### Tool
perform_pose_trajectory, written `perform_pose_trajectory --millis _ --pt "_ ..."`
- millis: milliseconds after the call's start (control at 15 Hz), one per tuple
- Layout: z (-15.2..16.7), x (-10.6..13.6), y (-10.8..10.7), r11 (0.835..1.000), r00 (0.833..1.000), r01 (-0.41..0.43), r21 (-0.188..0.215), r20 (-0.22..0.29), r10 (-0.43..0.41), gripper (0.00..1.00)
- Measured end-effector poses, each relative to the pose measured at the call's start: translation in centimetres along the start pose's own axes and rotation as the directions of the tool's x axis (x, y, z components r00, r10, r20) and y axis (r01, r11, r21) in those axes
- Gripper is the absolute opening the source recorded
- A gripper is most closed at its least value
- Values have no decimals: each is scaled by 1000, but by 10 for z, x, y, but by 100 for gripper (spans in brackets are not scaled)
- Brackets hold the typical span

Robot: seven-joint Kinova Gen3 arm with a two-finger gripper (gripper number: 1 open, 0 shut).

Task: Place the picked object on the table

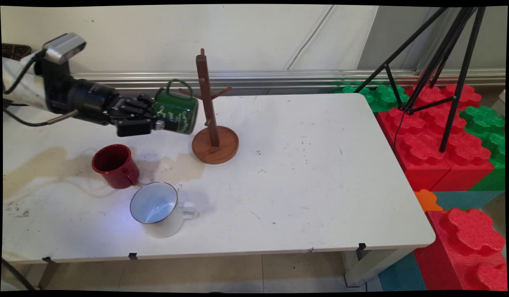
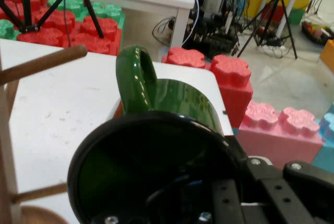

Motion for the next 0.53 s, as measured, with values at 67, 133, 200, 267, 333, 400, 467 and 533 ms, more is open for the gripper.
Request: perform_pose_trajectory --millis 67,133,200,267,333,400,467,533 --pt "-6 -1 1 1000 1000 -9 3 12 9 0" --pt "-11 -2 1 1000 1000 -14 6 21 14 0" --pt "-17 -3 1 1000 999 -22 11 34 22 0" --pt "-22 -3 1 999 999 -28 15 42 27 0" --pt "-29 -4 1 999 998 -37 21 56 36 0" --pt "-36 -5 0 998 996 -48 29 71 45 0" --pt "-44 -6 0 998 995 -59 37 87 56 0" --pt "-50 -6 -1 997 993 -68 44 102 63 0"
